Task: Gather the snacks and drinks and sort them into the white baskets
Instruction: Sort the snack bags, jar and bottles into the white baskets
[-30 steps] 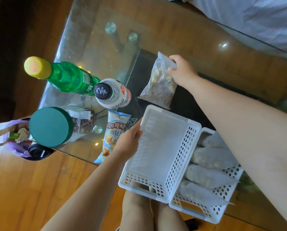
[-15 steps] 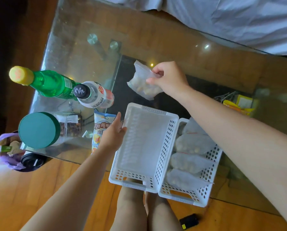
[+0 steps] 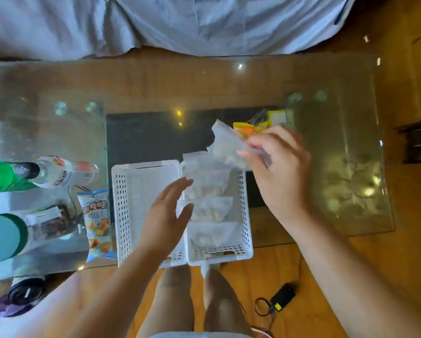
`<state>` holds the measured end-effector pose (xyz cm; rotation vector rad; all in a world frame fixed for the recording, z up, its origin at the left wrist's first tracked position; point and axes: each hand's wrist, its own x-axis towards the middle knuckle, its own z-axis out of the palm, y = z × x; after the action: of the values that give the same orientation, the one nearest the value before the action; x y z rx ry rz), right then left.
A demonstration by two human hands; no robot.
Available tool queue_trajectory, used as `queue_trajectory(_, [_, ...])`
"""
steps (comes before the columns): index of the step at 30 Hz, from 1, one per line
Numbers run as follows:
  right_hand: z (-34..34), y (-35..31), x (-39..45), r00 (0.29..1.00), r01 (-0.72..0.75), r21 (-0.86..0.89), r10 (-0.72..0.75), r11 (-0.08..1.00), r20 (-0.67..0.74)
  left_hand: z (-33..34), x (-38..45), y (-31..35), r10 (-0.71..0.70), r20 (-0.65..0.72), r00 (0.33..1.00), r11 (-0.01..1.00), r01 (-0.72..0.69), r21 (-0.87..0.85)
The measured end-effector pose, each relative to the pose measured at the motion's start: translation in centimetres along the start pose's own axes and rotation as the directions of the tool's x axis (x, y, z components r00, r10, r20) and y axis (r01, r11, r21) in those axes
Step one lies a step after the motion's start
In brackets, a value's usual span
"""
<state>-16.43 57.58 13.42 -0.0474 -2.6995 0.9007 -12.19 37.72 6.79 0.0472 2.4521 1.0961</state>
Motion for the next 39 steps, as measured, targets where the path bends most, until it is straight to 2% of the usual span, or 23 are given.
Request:
queue_trajectory(5, [-4.7, 2.8, -6.5, 0.989, -0.142, -0.027, 0.141, 0.989, -0.036, 5.1, -0.1, 2.3, 0.052, 0.225, 0.973, 0.955, -0.114, 0.275])
queue_trajectory(10, [-3.2, 6.7, -13.4, 0.933, -0.359, -0.043, 0.359, 0.932, -0.011, 7.0, 0.9, 2.1, -0.019, 0.230, 0.973, 0.897, -0.085, 0.433])
queue_trajectory(13, [-0.7, 9.7, -17.2, 0.852, -0.519, -0.074, 0.522, 0.852, 0.032, 7.3, 1.4, 1.6, -0.086, 0.243, 0.966, 0.857, -0.053, 0.512])
queue_trajectory(16, [1.4, 12.2, -20.0, 0.701, -0.676, -0.173, 0.698, 0.716, 0.148, 7.2, 1.6, 1.4, -0.142, 0.253, 0.957, 0.812, -0.034, 0.583])
queue_trajectory(17, [1.6, 12.8, -20.5, 0.673, -0.697, -0.191, 0.723, 0.691, 0.158, 7.1, 1.7, 1.4, -0.157, 0.245, 0.957, 0.803, -0.021, 0.596])
queue_trajectory(18, [1.5, 13.1, -20.6, 0.671, -0.701, -0.192, 0.726, 0.687, 0.150, 7.0, 1.7, 1.3, -0.168, 0.239, 0.956, 0.795, -0.012, 0.607])
queue_trajectory(23, [0.2, 12.4, -19.5, 0.774, -0.626, -0.034, 0.627, 0.779, 0.088, 6.6, 1.4, 1.5, -0.187, 0.231, 0.955, 0.779, 0.000, 0.628])
queue_trajectory(25, [0.3, 12.5, -19.5, 0.747, -0.656, -0.013, 0.651, 0.755, 0.133, 6.6, 1.3, 1.6, -0.203, 0.226, 0.953, 0.773, 0.014, 0.634])
queue_trajectory(27, [0.6, 13.1, -19.6, 0.672, -0.731, -0.032, 0.726, 0.682, 0.147, 6.6, 1.2, 1.8, -0.207, 0.213, 0.955, 0.770, 0.025, 0.638])
queue_trajectory(28, [0.8, 13.2, -19.6, 0.645, -0.757, -0.031, 0.754, 0.653, 0.125, 6.7, 1.1, 2.0, -0.193, 0.201, 0.961, 0.775, 0.023, 0.632])
queue_trajectory(30, [1.5, 12.6, -19.4, 0.664, -0.742, -0.003, 0.736, 0.670, 0.134, 7.0, 1.0, 2.6, -0.118, 0.175, 0.978, 0.797, -0.012, 0.603])
queue_trajectory(32, [2.3, 11.6, -19.5, 0.706, -0.690, 0.037, 0.662, 0.723, 0.251, 7.5, 0.8, 3.3, 0.002, 0.181, 0.984, 0.815, -0.106, 0.570])
queue_trajectory(33, [2.4, 11.3, -19.6, 0.704, -0.689, 0.051, 0.652, 0.723, 0.282, 7.7, 0.7, 3.6, 0.056, 0.201, 0.978, 0.817, -0.161, 0.554])
queue_trajectory(34, [2.3, 11.6, -19.7, 0.689, -0.709, 0.043, 0.678, 0.704, 0.256, 8.0, 0.7, 4.0, 0.098, 0.226, 0.969, 0.814, -0.209, 0.542])
queue_trajectory(37, [1.2, 13.1, -19.9, 0.621, -0.783, -0.031, 0.783, 0.621, -0.009, 8.8, 0.7, 4.9, 0.172, 0.279, 0.945, 0.794, -0.301, 0.528])
queue_trajectory(39, [0.9, 13.0, -19.9, 0.679, -0.732, -0.077, 0.734, 0.677, -0.004, 9.4, 0.8, 5.5, 0.168, 0.293, 0.941, 0.807, -0.302, 0.508])
